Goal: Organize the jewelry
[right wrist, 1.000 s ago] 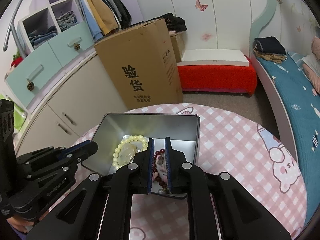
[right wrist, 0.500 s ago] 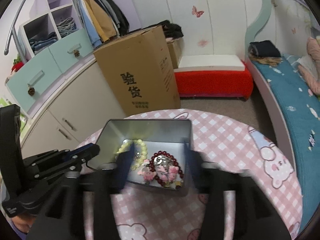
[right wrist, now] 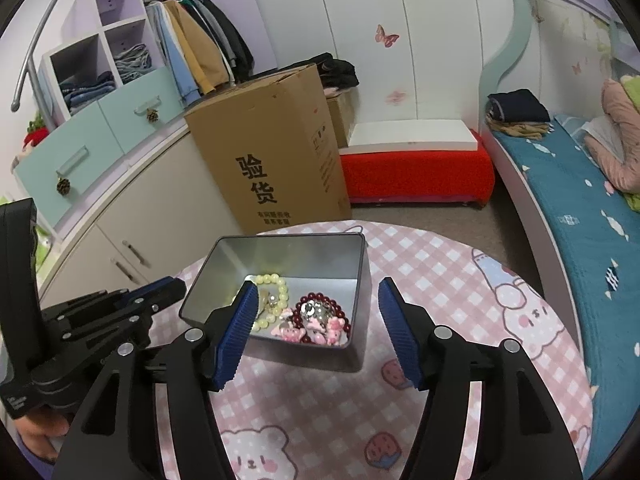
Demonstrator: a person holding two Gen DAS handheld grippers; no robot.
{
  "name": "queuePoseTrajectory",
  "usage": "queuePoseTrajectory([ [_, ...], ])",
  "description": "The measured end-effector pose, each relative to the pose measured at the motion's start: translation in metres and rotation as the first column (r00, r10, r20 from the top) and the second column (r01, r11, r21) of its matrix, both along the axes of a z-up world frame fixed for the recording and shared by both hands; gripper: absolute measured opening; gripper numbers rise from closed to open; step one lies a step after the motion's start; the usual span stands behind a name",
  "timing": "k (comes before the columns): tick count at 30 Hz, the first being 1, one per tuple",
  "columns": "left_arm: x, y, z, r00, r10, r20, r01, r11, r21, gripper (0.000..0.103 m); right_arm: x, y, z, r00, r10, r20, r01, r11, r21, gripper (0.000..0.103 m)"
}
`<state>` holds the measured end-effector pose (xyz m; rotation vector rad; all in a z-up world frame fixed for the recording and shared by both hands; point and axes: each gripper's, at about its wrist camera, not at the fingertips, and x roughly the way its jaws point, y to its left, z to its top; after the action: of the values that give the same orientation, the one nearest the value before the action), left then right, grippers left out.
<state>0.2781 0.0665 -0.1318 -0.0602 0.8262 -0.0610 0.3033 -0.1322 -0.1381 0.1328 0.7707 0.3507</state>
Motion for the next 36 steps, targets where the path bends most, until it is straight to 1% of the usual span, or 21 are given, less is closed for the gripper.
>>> queuePoseTrajectory([
  [1, -0.003, 0.001, 0.002, 1.000, 0.008, 0.010, -0.008, 1.000, 0.008, 0.042, -0.003, -0.001, 0.001, 1.000, -0.002, 0.003, 0.002, 1.000, -0.002, 0.061],
  [3, -0.009, 0.002, 0.006, 0.999, 0.029, 0.042, -0.030, 0.999, 0.021, 0.054, -0.007, 0.000, 0.002, 1.000, -0.006, 0.007, 0.006, 1.000, -0.010, 0.063],
  [5, -0.016, 0.004, 0.012, 0.998, 0.035, 0.058, -0.036, 0.999, 0.019, 0.056, -0.013, -0.002, 0.004, 1.000, -0.012, 0.015, 0.012, 1.000, -0.015, 0.068],
  [7, -0.022, 0.004, 0.016, 0.996, 0.046, 0.071, -0.047, 0.999, 0.018, 0.064, -0.019, -0.004, 0.008, 1.000, -0.012, 0.023, 0.012, 1.000, -0.016, 0.069],
  [8, -0.025, 0.004, 0.019, 0.995, 0.052, 0.082, -0.054, 0.998, 0.022, 0.066, -0.022, -0.004, 0.009, 1.000, -0.010, 0.026, 0.011, 1.000, -0.017, 0.069],
  [11, -0.038, 0.004, 0.027, 0.991, 0.063, 0.119, -0.066, 0.997, 0.026, 0.078, -0.035, -0.004, 0.016, 0.999, -0.012, 0.050, 0.013, 0.999, -0.030, 0.069],
  [12, -0.044, 0.003, 0.031, 0.988, 0.068, 0.136, -0.074, 0.997, 0.033, 0.083, -0.039, -0.004, 0.019, 0.998, -0.011, 0.055, 0.013, 0.999, -0.032, 0.071],
  [13, -0.049, 0.002, 0.034, 0.986, 0.072, 0.153, -0.079, 0.996, 0.041, 0.085, -0.044, -0.004, 0.022, 0.998, -0.010, 0.062, 0.012, 0.999, -0.033, 0.073],
  [20, -0.083, -0.012, 0.055, 0.973, 0.056, 0.222, -0.077, 0.993, 0.087, 0.096, -0.080, 0.002, 0.044, 0.991, -0.007, 0.132, 0.016, 0.998, -0.067, 0.074],
  [21, -0.087, -0.014, 0.057, 0.972, 0.051, 0.229, -0.073, 0.993, 0.089, 0.096, -0.084, 0.003, 0.048, 0.990, -0.009, 0.143, 0.020, 0.997, -0.072, 0.078],
  [26, -0.112, -0.018, 0.070, 0.963, 0.047, 0.265, -0.071, 0.994, 0.081, 0.096, -0.113, 0.003, 0.067, 0.981, -0.016, 0.195, 0.032, 0.996, -0.079, 0.082],
  [29, -0.126, -0.018, 0.077, 0.960, 0.046, 0.277, -0.068, 0.995, 0.070, 0.096, -0.130, 0.002, 0.075, 0.976, -0.018, 0.218, 0.037, 0.996, -0.083, 0.082],
  [36, -0.163, -0.025, 0.095, 0.939, 0.039, 0.343, -0.078, 0.992, 0.100, 0.096, -0.170, 0.001, 0.096, 0.961, -0.021, 0.276, 0.049, 0.995, -0.092, 0.082],
])
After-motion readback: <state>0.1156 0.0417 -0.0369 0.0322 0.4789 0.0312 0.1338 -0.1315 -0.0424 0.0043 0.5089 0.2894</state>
